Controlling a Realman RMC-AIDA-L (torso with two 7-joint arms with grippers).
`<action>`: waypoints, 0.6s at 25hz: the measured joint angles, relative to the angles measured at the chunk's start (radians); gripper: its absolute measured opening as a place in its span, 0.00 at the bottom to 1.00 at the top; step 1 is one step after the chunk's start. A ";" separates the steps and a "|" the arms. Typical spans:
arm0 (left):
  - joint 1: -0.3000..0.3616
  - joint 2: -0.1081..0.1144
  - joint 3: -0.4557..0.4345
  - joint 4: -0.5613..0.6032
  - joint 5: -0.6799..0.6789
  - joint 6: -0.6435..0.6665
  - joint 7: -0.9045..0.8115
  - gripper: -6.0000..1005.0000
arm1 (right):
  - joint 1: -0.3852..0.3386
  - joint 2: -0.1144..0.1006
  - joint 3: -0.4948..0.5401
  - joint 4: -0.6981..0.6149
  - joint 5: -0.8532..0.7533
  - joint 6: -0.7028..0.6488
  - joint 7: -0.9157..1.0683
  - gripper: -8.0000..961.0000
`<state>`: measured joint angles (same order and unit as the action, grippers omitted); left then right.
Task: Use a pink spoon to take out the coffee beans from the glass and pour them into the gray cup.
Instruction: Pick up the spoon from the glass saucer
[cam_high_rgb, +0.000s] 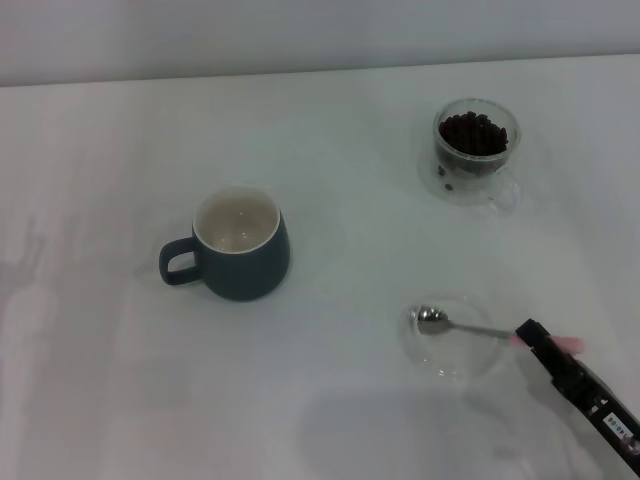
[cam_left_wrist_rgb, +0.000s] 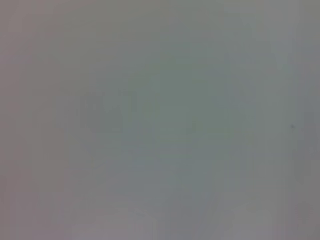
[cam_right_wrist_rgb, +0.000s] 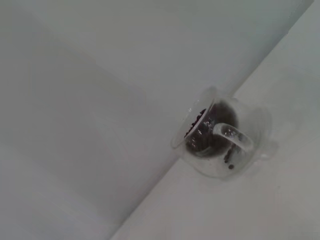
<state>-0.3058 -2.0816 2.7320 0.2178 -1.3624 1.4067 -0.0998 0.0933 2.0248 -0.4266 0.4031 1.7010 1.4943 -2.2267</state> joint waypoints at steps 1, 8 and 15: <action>0.000 0.000 0.000 0.000 0.000 0.000 0.000 0.85 | 0.003 -0.001 -0.002 -0.002 0.000 0.002 0.007 0.27; 0.003 -0.002 0.000 0.000 0.000 0.000 0.000 0.85 | 0.019 -0.006 -0.012 -0.071 0.000 0.050 0.089 0.16; 0.012 -0.002 0.000 0.000 0.000 0.001 0.000 0.85 | 0.014 -0.011 -0.006 -0.253 0.001 0.124 0.221 0.16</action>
<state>-0.2943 -2.0832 2.7320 0.2178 -1.3627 1.4077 -0.0998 0.1074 2.0138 -0.4327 0.1498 1.7021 1.6179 -2.0055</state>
